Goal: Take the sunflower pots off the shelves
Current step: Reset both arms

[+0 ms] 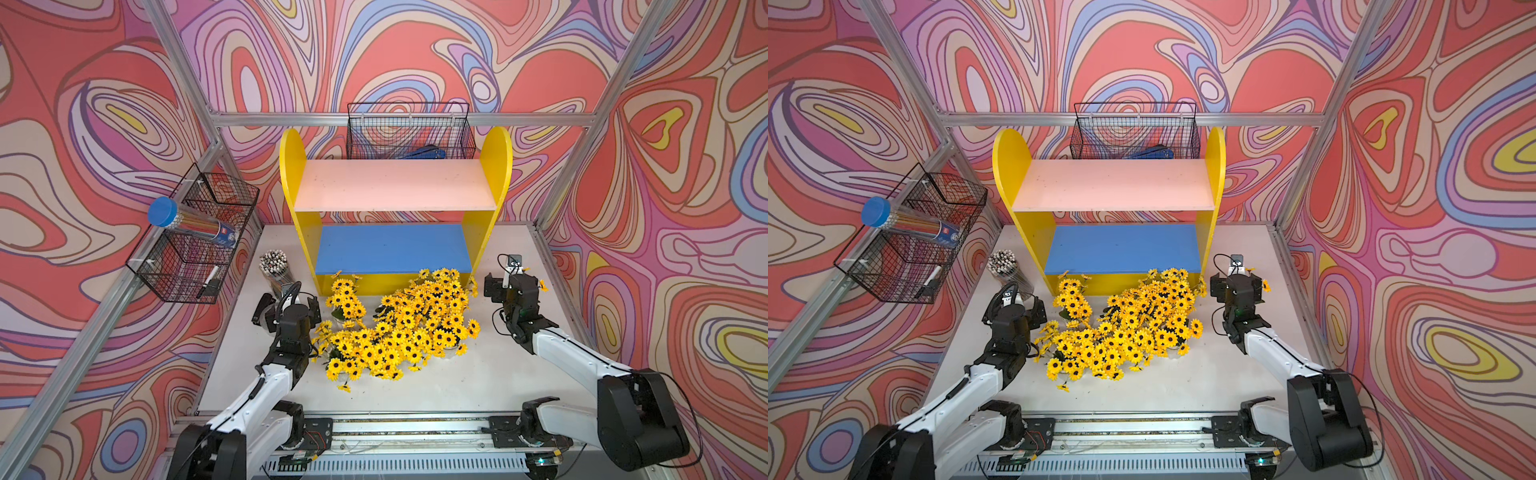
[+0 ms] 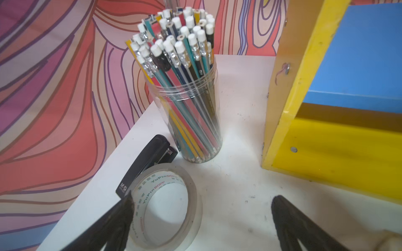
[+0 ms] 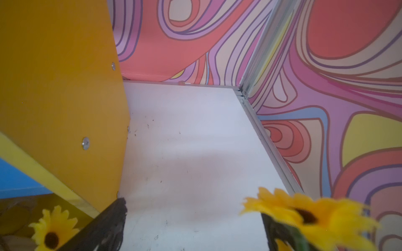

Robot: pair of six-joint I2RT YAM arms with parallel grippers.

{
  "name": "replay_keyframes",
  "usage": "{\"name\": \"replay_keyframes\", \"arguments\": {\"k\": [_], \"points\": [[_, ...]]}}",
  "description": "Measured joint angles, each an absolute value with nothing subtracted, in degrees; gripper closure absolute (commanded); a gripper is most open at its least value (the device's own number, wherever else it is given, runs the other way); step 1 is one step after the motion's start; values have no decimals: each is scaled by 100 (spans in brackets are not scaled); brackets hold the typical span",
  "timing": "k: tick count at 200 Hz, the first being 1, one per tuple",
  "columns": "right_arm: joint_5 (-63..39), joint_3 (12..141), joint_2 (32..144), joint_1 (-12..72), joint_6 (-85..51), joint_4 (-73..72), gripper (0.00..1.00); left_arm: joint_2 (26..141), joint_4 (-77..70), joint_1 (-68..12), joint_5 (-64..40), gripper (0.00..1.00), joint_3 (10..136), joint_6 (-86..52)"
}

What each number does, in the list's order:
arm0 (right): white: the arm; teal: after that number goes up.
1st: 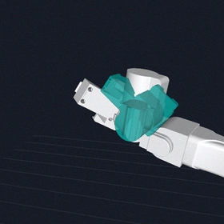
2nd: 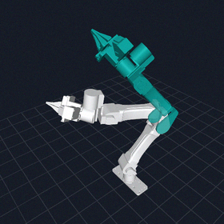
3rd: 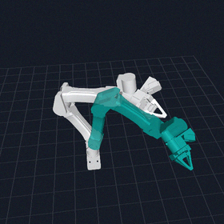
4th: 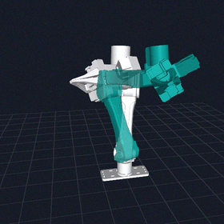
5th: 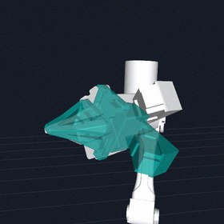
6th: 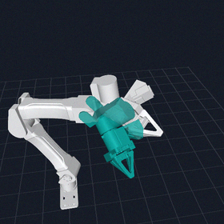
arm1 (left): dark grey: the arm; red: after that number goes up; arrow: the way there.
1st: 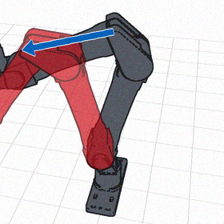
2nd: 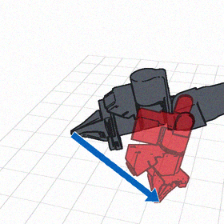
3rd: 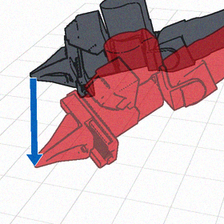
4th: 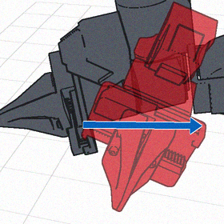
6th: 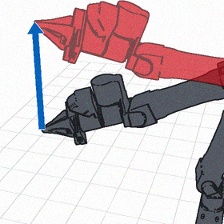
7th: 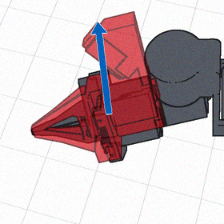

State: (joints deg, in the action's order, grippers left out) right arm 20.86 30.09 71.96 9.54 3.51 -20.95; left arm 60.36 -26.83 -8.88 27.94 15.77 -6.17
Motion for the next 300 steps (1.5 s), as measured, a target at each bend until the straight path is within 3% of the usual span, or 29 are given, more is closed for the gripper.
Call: {"name": "replay_keyframes", "arguments": {"k": [67,136,174,208,247,300], "points": [[1815,2016,8368,895,233,-4650,2,7363,-5262,-738,2637,0,1455,-270],[2018,1925,9419,891,248,-6434,2,7192,-5509,-663,2390,0,1420,-191],[2027,1964,9504,819,202,-6519,2,7203,-5561,-663,2209,0,1190,-185],[1938,2117,9504,672,106,-6351,2,8414,-6410,-591,1986,0,972,-152],[1758,2281,9675,425,-67,-6213,2,8862,-6602,-456,1638,0,1164,-152],[1643,2534,9762,377,-172,-5870,2,8849,-5854,-401,1455,0,1809,-169]]}}
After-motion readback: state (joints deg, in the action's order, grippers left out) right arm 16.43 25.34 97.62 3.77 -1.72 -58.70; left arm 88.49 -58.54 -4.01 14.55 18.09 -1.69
